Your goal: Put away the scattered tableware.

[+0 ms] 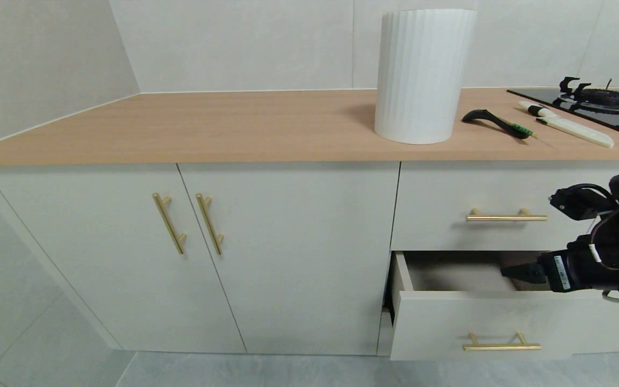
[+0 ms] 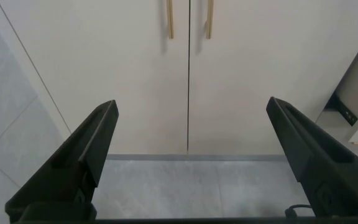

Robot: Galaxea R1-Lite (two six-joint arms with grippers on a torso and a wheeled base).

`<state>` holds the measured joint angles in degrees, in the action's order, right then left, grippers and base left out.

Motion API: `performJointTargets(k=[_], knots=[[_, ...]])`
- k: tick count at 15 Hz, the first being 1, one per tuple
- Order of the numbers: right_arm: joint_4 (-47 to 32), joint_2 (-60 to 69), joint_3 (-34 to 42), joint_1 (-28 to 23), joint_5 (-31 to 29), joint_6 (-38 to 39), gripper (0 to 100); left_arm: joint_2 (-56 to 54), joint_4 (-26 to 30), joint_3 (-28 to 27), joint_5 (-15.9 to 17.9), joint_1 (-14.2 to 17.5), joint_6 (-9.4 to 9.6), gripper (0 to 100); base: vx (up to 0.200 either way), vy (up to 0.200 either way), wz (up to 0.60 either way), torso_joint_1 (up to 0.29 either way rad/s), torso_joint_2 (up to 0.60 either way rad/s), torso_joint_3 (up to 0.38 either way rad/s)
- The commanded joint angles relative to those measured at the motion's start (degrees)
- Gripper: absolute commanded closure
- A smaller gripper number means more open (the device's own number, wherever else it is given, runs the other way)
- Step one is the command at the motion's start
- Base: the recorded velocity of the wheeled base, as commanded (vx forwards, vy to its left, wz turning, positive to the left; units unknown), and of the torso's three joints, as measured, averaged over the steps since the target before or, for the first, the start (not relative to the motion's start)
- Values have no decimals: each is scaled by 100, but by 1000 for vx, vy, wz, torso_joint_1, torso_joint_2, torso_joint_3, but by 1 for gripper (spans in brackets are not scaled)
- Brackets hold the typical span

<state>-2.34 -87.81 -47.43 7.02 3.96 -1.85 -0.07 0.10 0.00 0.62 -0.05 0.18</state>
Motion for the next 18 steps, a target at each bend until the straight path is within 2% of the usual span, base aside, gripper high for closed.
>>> performJointTargets(k=[1,8,18], knots=[[199,-922,-99,1,-18,1,0,7,-1,0,-1,5,8,0,0,0,0,0,0,0],[1544,-1819,155,45,-467,36,0,7,-1,0,-1,-4,-1,0,0,0,0,0,0,0],[1508,-1836,287,80,-493,-8,0,7,-1,0,-1,5,-1,0,0,0,0,0,0,0]])
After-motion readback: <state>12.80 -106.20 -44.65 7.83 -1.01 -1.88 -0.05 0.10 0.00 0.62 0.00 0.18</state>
